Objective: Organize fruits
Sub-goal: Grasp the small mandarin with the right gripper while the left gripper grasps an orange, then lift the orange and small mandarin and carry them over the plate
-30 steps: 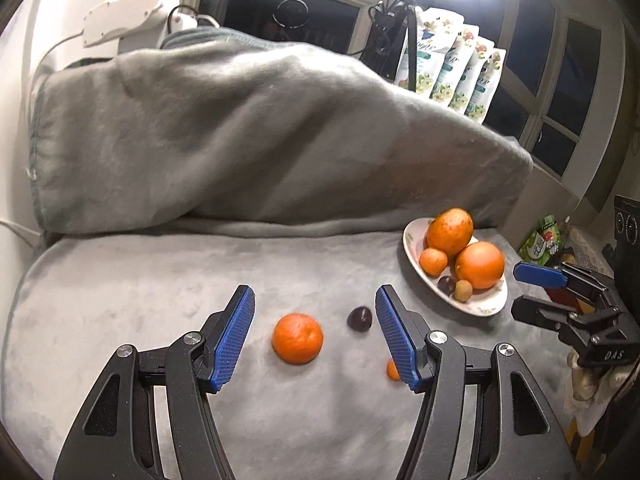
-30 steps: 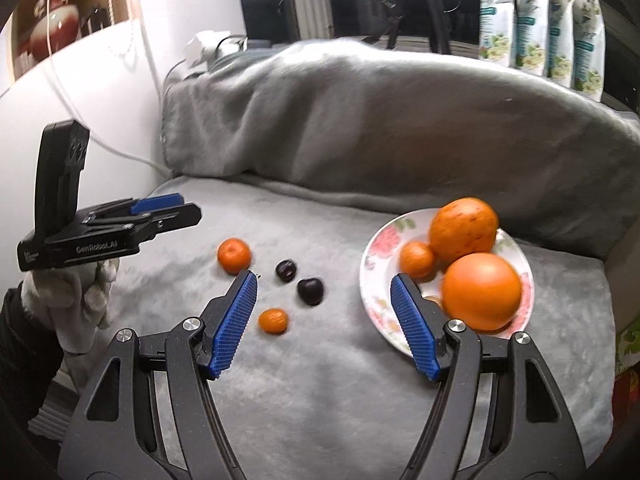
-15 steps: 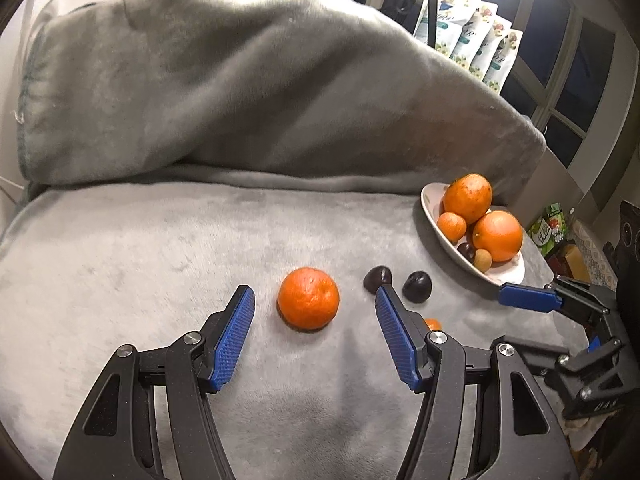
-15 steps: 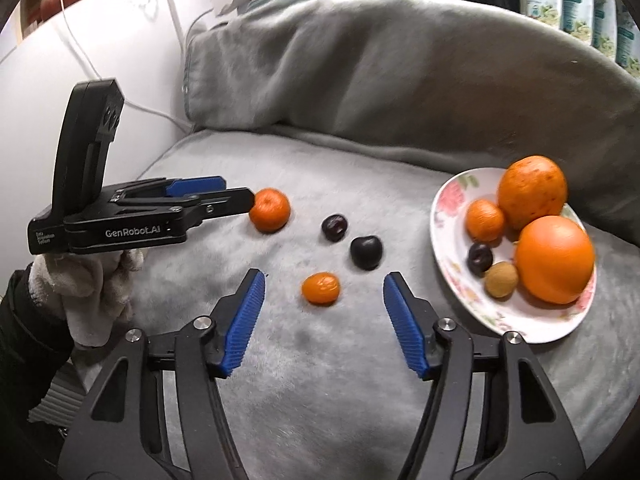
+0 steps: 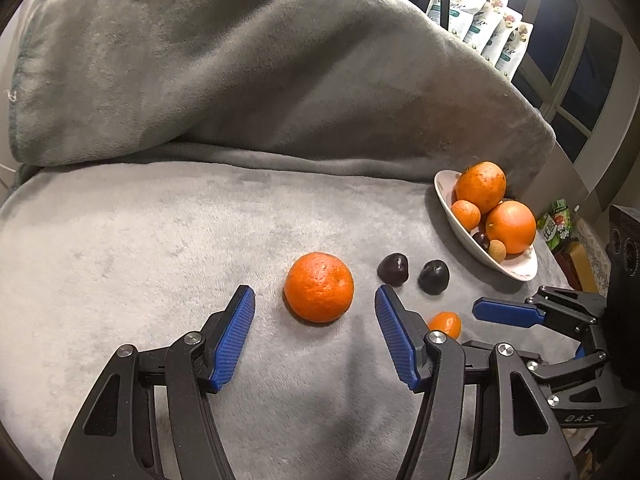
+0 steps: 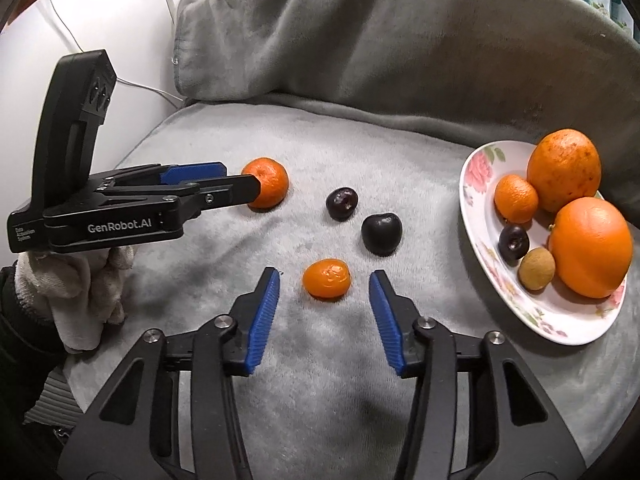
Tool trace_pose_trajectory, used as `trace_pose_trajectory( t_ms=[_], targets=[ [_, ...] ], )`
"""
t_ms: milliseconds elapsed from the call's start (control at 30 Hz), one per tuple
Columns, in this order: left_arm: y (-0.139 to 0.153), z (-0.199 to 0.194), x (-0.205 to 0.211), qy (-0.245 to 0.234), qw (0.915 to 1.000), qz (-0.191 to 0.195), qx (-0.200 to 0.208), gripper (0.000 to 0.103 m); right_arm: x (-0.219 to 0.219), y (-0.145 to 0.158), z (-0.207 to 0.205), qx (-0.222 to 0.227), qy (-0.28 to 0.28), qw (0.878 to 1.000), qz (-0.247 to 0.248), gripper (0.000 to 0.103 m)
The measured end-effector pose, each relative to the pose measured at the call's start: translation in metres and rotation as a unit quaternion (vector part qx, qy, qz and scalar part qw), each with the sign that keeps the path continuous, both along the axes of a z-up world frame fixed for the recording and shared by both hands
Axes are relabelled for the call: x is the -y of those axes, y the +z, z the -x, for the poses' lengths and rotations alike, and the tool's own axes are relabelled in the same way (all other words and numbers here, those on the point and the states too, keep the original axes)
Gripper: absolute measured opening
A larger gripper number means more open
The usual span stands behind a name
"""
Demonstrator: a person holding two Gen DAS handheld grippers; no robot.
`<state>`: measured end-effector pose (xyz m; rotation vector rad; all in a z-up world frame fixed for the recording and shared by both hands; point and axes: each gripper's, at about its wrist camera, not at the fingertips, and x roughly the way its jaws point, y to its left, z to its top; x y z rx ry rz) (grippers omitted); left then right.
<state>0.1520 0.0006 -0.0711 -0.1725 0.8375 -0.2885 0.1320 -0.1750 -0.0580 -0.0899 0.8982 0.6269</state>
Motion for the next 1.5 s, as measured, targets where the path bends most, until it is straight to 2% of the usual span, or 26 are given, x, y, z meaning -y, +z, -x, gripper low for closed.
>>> trace_pose_trajectory(
  t_ms=[267, 500, 667, 1133, 1500],
  targets=[
    [-0.003, -0.004, 0.003, -0.005, 1.0000, -0.005, -0.004, 0.056, -0.004, -0.003, -0.007, -0.008, 0.001, 1.000, 0.005, 0.042],
    [-0.007, -0.006, 0.004, -0.006, 0.9999, -0.007, -0.010, 0.041, -0.007, -0.003, -0.009, -0.011, 0.006, 1.000, 0.009, 0.038],
    [-0.008, -0.007, 0.005, -0.010, 0.9998, -0.007, -0.012, 0.037, -0.010, -0.003, -0.009, -0.011, 0.009, 1.000, 0.013, 0.035],
    [-0.009, -0.008, 0.004, -0.009, 0.9999, 0.004, -0.013, 0.035, -0.013, -0.009, -0.015, -0.017, 0.007, 1.000, 0.016, 0.030],
    [0.003, -0.001, 0.002, -0.010, 0.9997, 0.023, -0.001, 0.033, 0.006, 0.007, 0.000, 0.003, -0.010, 1.000, -0.001, 0.029]
  ],
)
